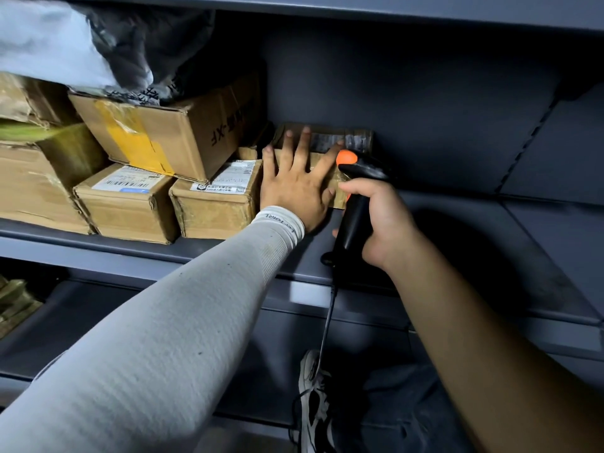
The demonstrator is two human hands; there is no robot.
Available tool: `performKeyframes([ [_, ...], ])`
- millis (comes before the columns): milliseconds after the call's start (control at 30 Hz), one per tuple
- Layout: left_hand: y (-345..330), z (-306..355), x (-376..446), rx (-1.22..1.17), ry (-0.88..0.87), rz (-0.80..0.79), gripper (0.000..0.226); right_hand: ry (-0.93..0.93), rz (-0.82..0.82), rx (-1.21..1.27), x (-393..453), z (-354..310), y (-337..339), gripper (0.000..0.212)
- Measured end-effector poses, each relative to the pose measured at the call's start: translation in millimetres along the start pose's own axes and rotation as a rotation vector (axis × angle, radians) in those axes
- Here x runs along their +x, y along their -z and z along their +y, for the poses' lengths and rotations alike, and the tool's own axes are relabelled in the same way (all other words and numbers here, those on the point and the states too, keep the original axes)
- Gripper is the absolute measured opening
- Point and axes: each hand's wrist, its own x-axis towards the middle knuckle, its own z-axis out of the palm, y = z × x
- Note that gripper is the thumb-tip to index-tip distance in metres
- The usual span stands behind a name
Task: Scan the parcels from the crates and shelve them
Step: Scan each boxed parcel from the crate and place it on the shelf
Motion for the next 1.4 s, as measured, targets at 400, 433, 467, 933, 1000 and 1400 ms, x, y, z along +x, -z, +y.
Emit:
performKeyframes([
  [400, 22.8, -0.7, -13.2, 0.060, 0.005, -0.088, 0.076, 0.001, 0.007, 0.018, -1.5, -0.1, -3.7, 0.011],
  [433, 26.0, -1.9, -17.0, 0.058, 0.008, -0.095, 0.076, 0.009, 0.009, 0.013, -2.4, 0.3, -2.5, 0.013],
  [467, 29.6, -2.6, -21.8, 0.060, 0.008, -0.104, 0.075, 0.008, 0.007, 0.008, -5.5, 0.8, -2.4, 0.014],
  [933, 94.0, -15.5, -91.5, 0.121, 0.018, -0.090, 0.068, 0.164, 0.131, -0.233, -50.6, 16.2, -12.2, 0.034],
  [1000, 105.0, -27.7, -109.3, 0.126, 0.066, -0.066, 0.068, 0.189, 0.104, -0.257, -61.6, 25.6, -24.5, 0.012],
  [1400, 171.3, -146.5, -234.6, 0.168, 0.493, -0.199, 0.075, 0.187, -0.213, -0.407, -98.9, 100.9, -131.3, 0.018],
])
